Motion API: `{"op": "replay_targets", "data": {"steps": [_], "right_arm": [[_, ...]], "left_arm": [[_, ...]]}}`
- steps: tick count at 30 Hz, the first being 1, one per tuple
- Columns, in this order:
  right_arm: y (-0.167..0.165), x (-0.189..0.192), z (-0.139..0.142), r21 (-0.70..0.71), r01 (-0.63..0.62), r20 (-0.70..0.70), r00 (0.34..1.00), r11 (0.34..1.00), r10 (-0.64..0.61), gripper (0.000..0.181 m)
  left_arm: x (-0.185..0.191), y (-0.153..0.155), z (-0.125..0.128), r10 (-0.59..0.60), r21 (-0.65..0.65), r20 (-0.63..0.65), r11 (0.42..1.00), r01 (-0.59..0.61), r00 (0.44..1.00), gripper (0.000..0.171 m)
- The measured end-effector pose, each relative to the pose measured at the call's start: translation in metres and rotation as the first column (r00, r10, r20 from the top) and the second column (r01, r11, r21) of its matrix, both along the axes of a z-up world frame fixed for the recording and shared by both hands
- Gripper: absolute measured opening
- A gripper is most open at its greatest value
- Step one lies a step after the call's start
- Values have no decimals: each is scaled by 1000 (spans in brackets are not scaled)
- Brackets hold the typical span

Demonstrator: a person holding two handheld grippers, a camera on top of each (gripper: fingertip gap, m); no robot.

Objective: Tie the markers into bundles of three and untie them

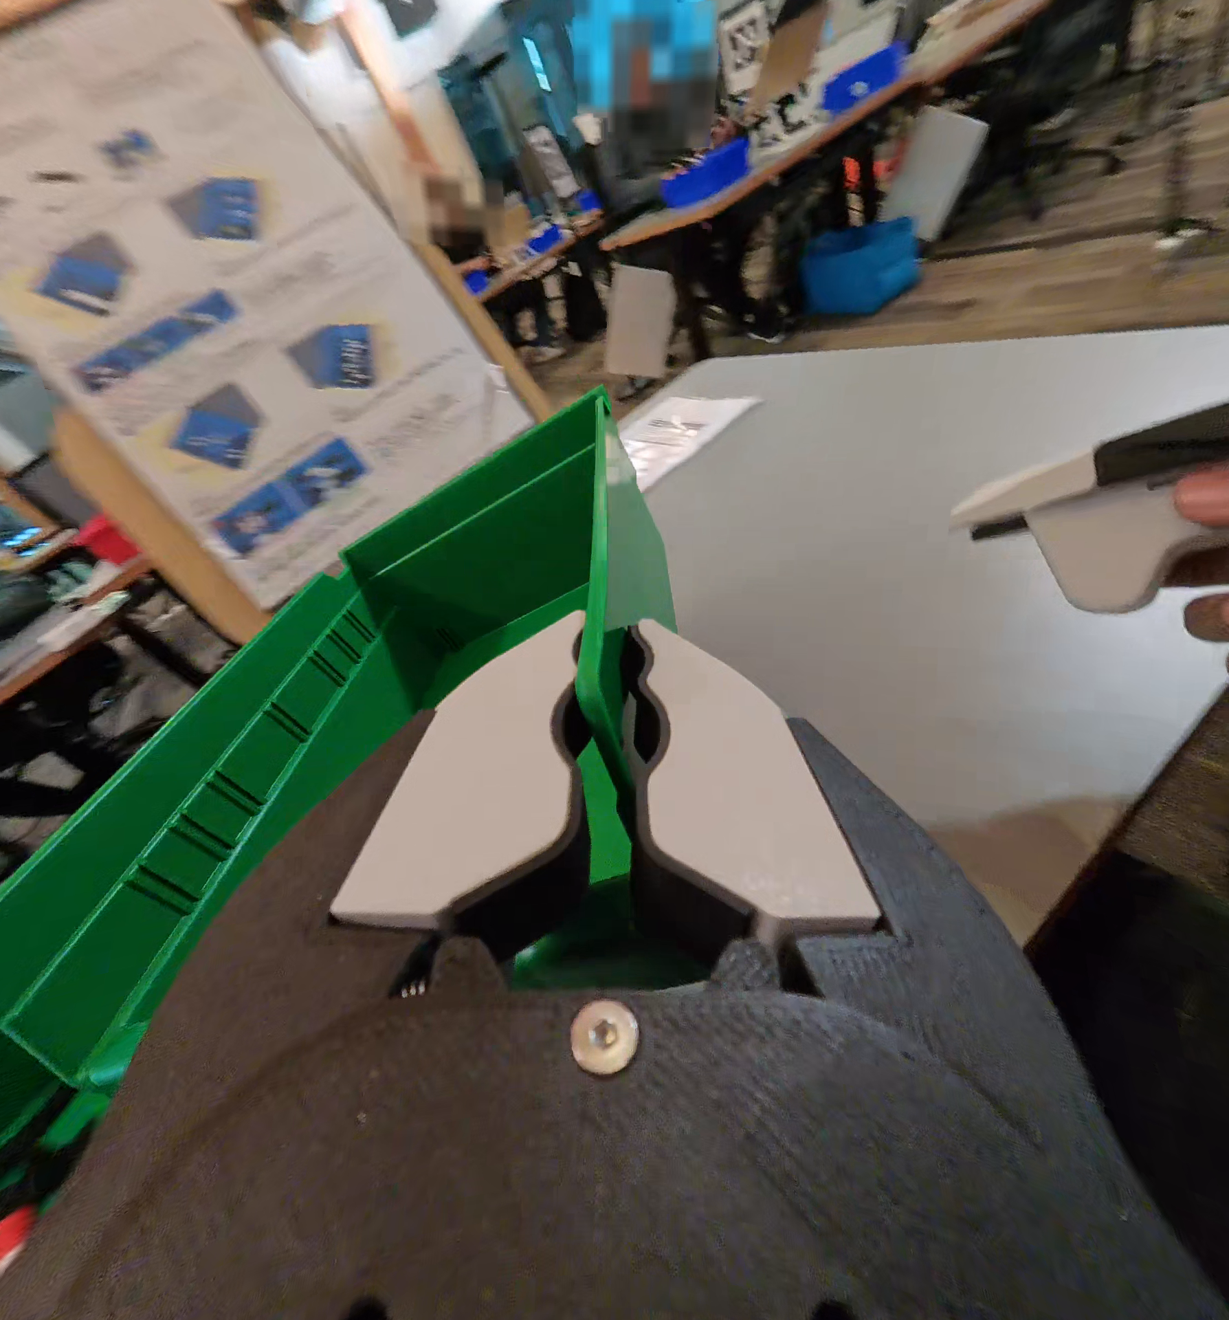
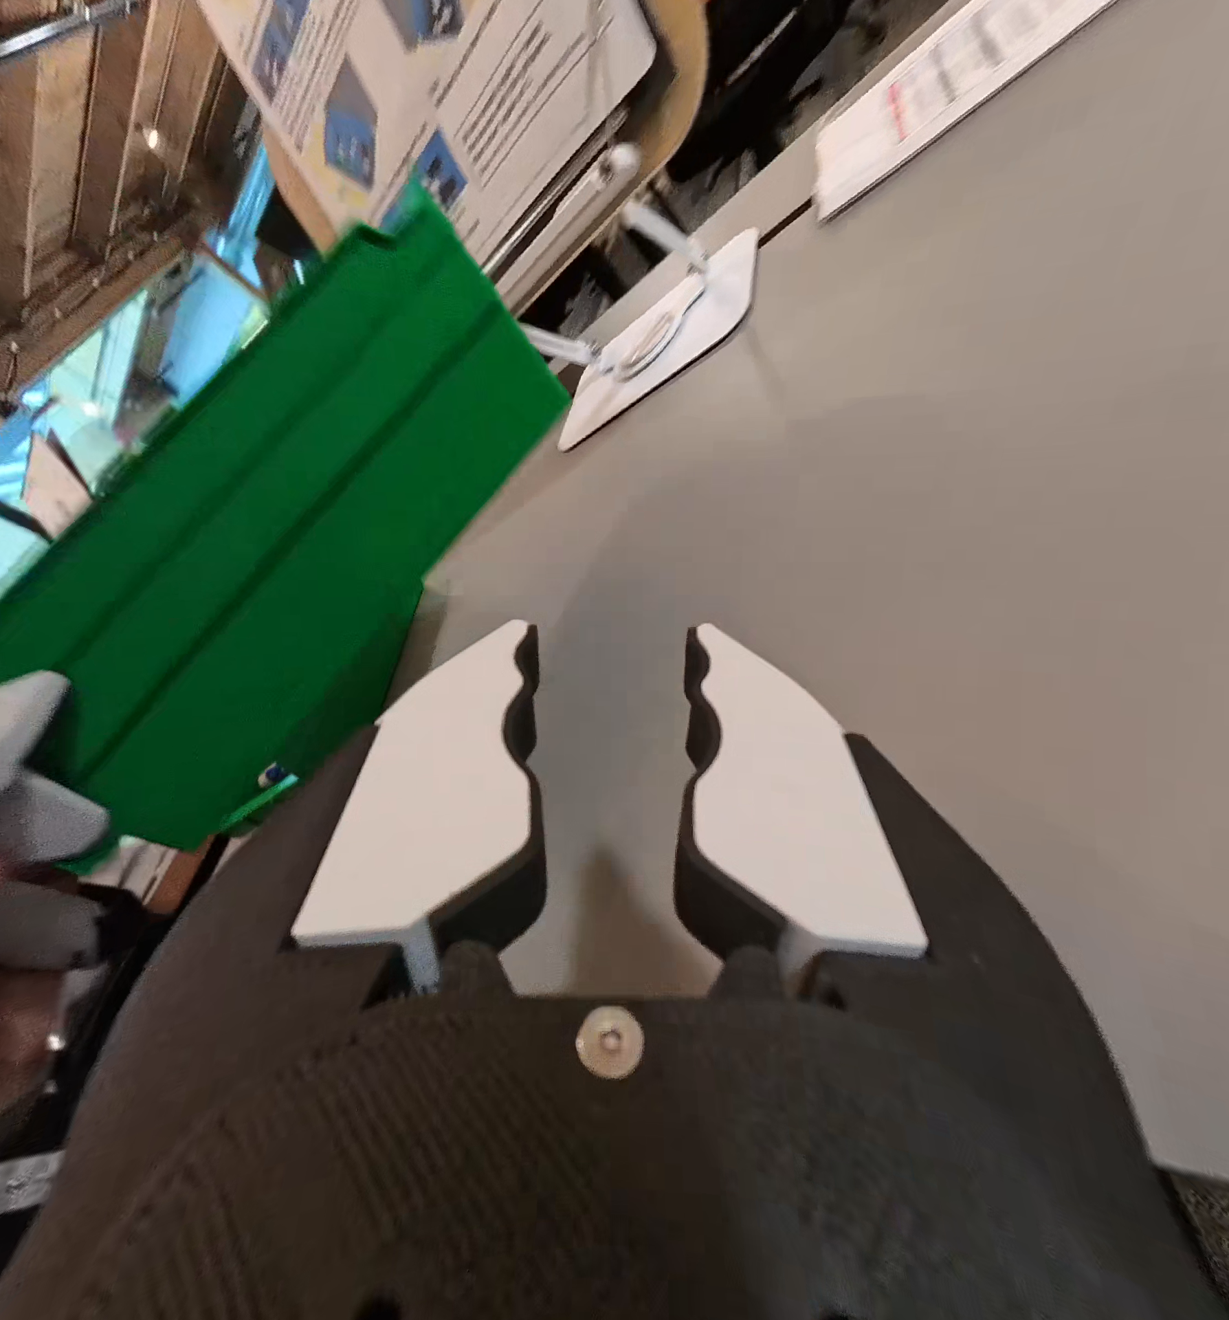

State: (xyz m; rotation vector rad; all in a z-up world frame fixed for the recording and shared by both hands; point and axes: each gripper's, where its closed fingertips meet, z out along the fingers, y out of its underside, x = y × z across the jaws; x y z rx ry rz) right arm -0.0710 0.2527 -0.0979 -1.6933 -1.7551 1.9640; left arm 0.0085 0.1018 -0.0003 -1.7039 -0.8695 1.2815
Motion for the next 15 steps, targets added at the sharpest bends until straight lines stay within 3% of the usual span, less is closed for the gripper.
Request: {"op": "replay_targets", "data": {"steps": [6,10,12,15], "right_arm": [[46,2,-4,23,114,-23,993,993,-113,33],[65,15,16,-43,196,-109,974,980,-200,27],[67,21,18,-5,208,-146,967,978,-207,29],[66,24,13,82,216,-178,964,973,-199,33]], "left_arm": [[-22,76,-66,-165,38,124,986,161,978,6],[-45,117,-92,-193,-71,87,977,200,977,8],[-57,132,-102,-217,-2,102,976,218,971,7],[-68,151,-135,-293,216,316,948,233,902,8]]}}
